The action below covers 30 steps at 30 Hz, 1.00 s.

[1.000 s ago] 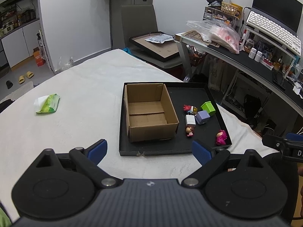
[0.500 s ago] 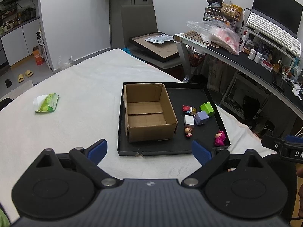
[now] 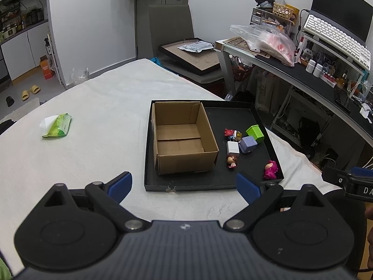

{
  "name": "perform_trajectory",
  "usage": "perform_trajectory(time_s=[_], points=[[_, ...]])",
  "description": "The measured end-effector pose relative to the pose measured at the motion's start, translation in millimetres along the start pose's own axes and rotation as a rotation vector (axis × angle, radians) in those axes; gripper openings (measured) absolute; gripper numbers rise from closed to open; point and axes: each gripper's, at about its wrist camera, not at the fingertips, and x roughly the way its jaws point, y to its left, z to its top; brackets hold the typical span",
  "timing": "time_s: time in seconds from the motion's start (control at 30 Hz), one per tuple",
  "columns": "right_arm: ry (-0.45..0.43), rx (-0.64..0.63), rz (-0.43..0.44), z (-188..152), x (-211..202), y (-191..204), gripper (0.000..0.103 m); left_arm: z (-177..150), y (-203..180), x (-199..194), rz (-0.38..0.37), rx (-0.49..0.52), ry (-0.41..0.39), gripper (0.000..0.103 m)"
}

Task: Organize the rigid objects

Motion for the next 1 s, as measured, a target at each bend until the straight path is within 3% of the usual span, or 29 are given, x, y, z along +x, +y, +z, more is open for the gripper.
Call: perform_trajectory(time_s=[0.43, 1.0], points=[[0.014, 0.003, 0.007, 1.5, 9.5, -3.5, 0.103, 2.7, 7.7, 10.1, -0.005, -0.049, -0.022, 0.095], [0.047, 0.116, 0.003, -1.0, 74.8, -32.6, 0.103, 9.4, 16.5, 81.2, 0.025, -0.098, 0.052, 0.095]])
